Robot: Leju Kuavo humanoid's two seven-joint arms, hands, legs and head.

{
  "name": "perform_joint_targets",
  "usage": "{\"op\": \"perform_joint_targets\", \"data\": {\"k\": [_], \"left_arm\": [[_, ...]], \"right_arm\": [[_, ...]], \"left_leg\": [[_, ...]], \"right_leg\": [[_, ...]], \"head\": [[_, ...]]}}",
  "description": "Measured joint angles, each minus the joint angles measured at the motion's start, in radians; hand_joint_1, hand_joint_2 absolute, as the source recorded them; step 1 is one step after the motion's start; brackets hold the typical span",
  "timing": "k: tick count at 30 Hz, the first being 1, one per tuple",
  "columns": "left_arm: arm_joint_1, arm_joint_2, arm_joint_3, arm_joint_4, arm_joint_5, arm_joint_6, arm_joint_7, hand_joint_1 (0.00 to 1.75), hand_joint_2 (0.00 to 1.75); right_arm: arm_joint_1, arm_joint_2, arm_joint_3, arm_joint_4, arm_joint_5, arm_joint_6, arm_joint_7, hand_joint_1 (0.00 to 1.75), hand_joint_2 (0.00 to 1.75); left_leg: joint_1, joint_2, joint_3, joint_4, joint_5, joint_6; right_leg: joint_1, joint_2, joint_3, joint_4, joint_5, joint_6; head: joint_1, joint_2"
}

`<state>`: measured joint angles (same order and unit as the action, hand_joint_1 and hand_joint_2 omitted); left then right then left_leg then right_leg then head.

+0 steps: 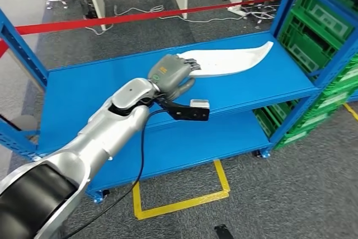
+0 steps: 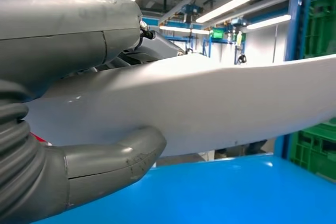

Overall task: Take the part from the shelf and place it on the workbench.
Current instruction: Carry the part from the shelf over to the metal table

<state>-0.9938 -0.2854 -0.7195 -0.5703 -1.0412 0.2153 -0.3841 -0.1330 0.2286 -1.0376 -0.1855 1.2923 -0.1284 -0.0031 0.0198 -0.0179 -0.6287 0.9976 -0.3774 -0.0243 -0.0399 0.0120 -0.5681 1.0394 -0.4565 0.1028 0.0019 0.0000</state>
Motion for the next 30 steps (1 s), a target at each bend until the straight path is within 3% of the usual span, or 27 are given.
{"op": "perform_joint_targets", "data": {"k": [3,4,6,8,9,10,11,13,15,18,19,21,23,24,25,26,28,30], "left_arm": [[0.001,0.006,-0.006,-0.002,0.004,0.0,0.001,1.75,1.75],[0.001,0.008,-0.009,-0.002,0.005,0.0,0.001,1.75,1.75],[0.0,0.013,-0.014,-0.003,0.006,0.0,0.001,1.75,1.75],[0.002,0.017,-0.019,-0.003,0.006,0.0,0.001,1.75,1.75],[0.004,0.019,-0.021,-0.003,0.006,0.0,0.001,1.75,1.75],[0.005,0.02,-0.023,-0.003,0.006,0.0,0.001,1.75,1.75],[0.005,0.022,-0.024,-0.004,0.006,0.0,0.001,1.75,1.75],[0.003,0.024,-0.025,-0.005,0.006,0.0,0.001,1.75,1.75],[-0.002,0.024,-0.025,-0.007,0.006,0.0,0.001,1.75,1.75],[-0.002,0.026,-0.026,-0.009,0.006,0.0,0.001,1.75,1.75],[-0.001,0.027,-0.026,-0.009,0.006,0.0,0.0,1.75,1.75],[-0.001,0.027,-0.027,-0.009,0.006,0.0,0.0,1.75,1.75],[0.0,0.027,-0.028,-0.009,0.006,0.0,0.0,1.75,1.75],[0.001,0.027,-0.029,-0.009,0.006,0.0,0.0,1.75,1.75],[0.003,0.027,-0.029,-0.009,0.006,-0.001,0.0,1.75,1.75],[0.004,0.028,-0.03,-0.009,0.006,-0.001,0.0,1.75,1.75],[0.004,0.029,-0.03,-0.009,0.006,-0.001,0.0,1.75,1.75],[0.002,0.031,-0.03,-0.01,0.006,-0.001,0.0,1.75,1.75]], "right_arm": [[0.0,0.0,-0.001,0.0,0.0,0.0,0.0,0.0,1.75],[-0.001,0.0,-0.002,0.0,0.0,0.0,0.0,0.0,1.75],[-0.001,0.0,-0.002,0.0,0.0,0.0,0.0,0.0,1.75],[-0.002,0.0,-0.002,0.0,0.0,-0.001,0.0,0.0,1.75],[-0.002,0.0,-0.003,0.0,0.0,-0.001,0.0,0.0,1.75],[-0.003,0.0,-0.003,0.0,0.0,-0.001,0.0,0.0,1.75],[-0.004,0.0,-0.003,0.0,0.0,-0.001,0.0,0.0,1.75],[-0.006,0.0,-0.003,0.0,0.0,-0.001,0.0,0.0,1.75],[-0.007,0.0,-0.003,0.0,0.0,-0.001,0.0,0.0,1.75],[-0.007,0.0,-0.003,0.0,0.0,-0.001,0.0,0.0,1.75],[-0.006,0.0,-0.003,0.0,0.0,-0.001,0.0,0.0,1.75],[-0.007,0.0,-0.004,0.0,0.0,-0.001,-0.001,0.0,1.75],[-0.01,0.0,-0.004,0.0,-0.001,-0.001,-0.001,0.0,1.75],[-0.012,0.0,-0.005,0.0,-0.001,0.0,-0.001,0.0,1.75],[-0.012,0.0,-0.005,0.0,0.0,0.0,-0.001,0.0,1.75],[-0.012,0.0,-0.005,0.0,0.0,0.0,-0.001,0.0,1.75],[-0.01,-0.001,-0.005,0.0,0.0,0.0,0.001,0.0,1.75],[-0.009,-0.001,-0.005,0.0,0.0,0.0,0.001,0.0,1.75]], "left_leg": [[-0.001,0.0,-0.013,0.008,0.005,-0.014],[-0.001,0.002,-0.021,0.021,-0.009,-0.017],[-0.001,0.006,-0.056,0.104,-0.078,-0.021],[-0.002,0.007,-0.102,0.236,-0.155,-0.02],[-0.003,0.007,-0.112,0.278,-0.172,-0.018],[-0.005,0.007,-0.107,0.289,-0.171,-0.013],[-0.007,0.007,-0.083,0.264,-0.154,-0.007],[-0.015,0.007,0.001,0.145,-0.112,0.009],[-0.022,0.006,0.063,0.046,-0.098,0.019],[-0.026,0.006,0.065,0.017,-0.087,0.026],[-0.024,0.007,0.06,0.014,-0.078,0.031],[-0.021,0.01,0.045,0.008,-0.058,0.043],[-0.023,0.01,0.023,0.009,-0.04,0.05],[-0.024,0.011,0.011,0.009,-0.031,0.051],[-0.025,0.011,-0.001,0.009,-0.021,0.051],[-0.025,0.01,-0.013,0.009,-0.011,0.051],[-0.026,0.008,-0.034,0.01,0.008,0.046],[-0.028,0.007,-0.048,0.011,0.026,0.037]], "right_leg": [[0.002,0.005,-0.018,0.01,0.001,-0.035],[0.002,0.005,-0.026,0.012,0.006,-0.046],[0.003,0.003,-0.041,0.011,0.017,-0.066],[0.007,0.001,-0.057,0.011,0.029,-0.076],[0.01,-0.001,-0.065,0.011,0.035,-0.078],[0.013,-0.001,-0.073,0.011,0.041,-0.079],[0.015,-0.002,-0.08,0.011,0.046,-0.078],[0.019,-0.002,-0.09,0.011,0.057,-0.074],[0.021,-0.002,-0.098,0.01,0.069,-0.064],[0.018,-0.004,-0.103,0.001,0.089,-0.045],[0.017,-0.004,-0.108,0.004,0.081,-0.04],[0.017,-0.005,-0.13,0.064,0.018,-0.032],[0.019,-0.005,-0.162,0.19,-0.07,-0.027],[0.02,-0.005,-0.17,0.244,-0.093,-0.026],[0.021,-0.005,-0.165,0.271,-0.094,-0.026],[0.022,-0.005,-0.142,0.262,-0.077,-0.027],[0.024,-0.005,-0.056,0.155,-0.037,-0.034],[0.028,-0.003,0.024,0.03,-0.039,-0.041]], "head": [[-0.001,0.0],[-0.002,0.0],[-0.004,0.0],[-0.005,0.0],[-0.005,0.0],[-0.005,0.0],[-0.005,0.0],[-0.005,0.0],[-0.004,0.0],[-0.006,0.0],[-0.006,0.0],[-0.002,0.0],[0.002,0.0],[0.002,0.0],[0.003,0.0],[0.003,0.0],[0.004,0.0],[0.002,0.0]]}}
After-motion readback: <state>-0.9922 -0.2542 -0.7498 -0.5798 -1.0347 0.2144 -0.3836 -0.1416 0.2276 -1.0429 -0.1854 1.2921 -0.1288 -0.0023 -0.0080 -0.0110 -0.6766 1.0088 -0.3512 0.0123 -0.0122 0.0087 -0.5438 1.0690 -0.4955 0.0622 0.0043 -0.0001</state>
